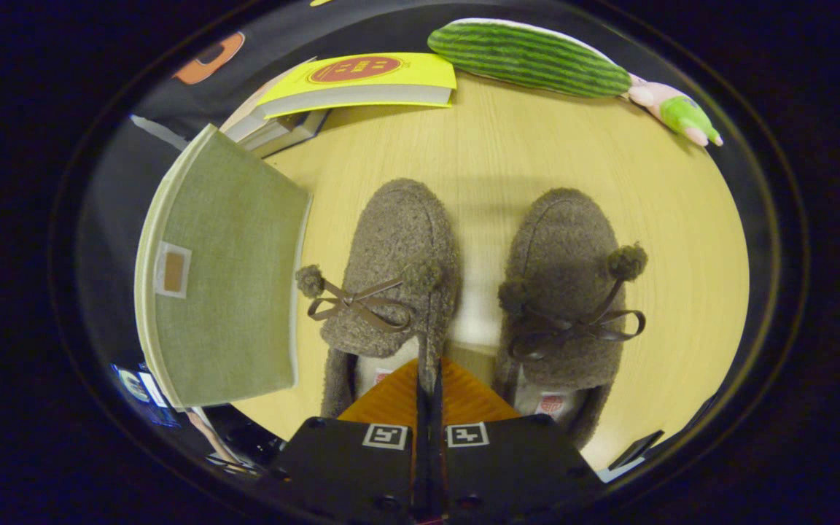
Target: Open the storage box then place both shoes into the box .Put the left shoe in first, then the right shoe, with the right side of both shoes facing outward in a uniform manner.
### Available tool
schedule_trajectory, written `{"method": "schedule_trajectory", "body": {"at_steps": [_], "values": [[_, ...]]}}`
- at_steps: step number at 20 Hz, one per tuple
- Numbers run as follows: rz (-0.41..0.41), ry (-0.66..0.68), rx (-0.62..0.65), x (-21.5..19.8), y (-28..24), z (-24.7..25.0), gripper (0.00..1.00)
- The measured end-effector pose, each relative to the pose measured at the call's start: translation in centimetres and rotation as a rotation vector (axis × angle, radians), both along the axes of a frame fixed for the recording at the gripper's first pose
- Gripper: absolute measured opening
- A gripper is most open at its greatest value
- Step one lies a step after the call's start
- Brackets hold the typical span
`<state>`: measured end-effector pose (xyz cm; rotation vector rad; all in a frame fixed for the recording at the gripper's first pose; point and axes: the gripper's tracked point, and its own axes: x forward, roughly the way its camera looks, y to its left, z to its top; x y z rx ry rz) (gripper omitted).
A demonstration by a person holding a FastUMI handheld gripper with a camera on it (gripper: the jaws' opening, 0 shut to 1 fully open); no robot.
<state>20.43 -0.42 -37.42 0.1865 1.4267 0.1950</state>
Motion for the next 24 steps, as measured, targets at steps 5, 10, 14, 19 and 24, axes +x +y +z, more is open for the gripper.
{"method": "schedule_trajectory", "body": {"at_steps": [5, 10, 14, 19, 24], "values": [[-0.002, -0.076, -0.018, 0.6, 0.3, 3.9, 0.06], [-0.006, -0.117, 0.096, -0.3, 3.9, 10.6, 0.06], [0.026, -0.194, 0.098, -0.8, 6.8, 15.7, 0.06], [0.045, -0.216, 0.142, -1.7, 11.5, 19.9, 0.06], [-0.057, -0.141, 0.225, -0.9, 16.7, 19.6, 0.06]]}}
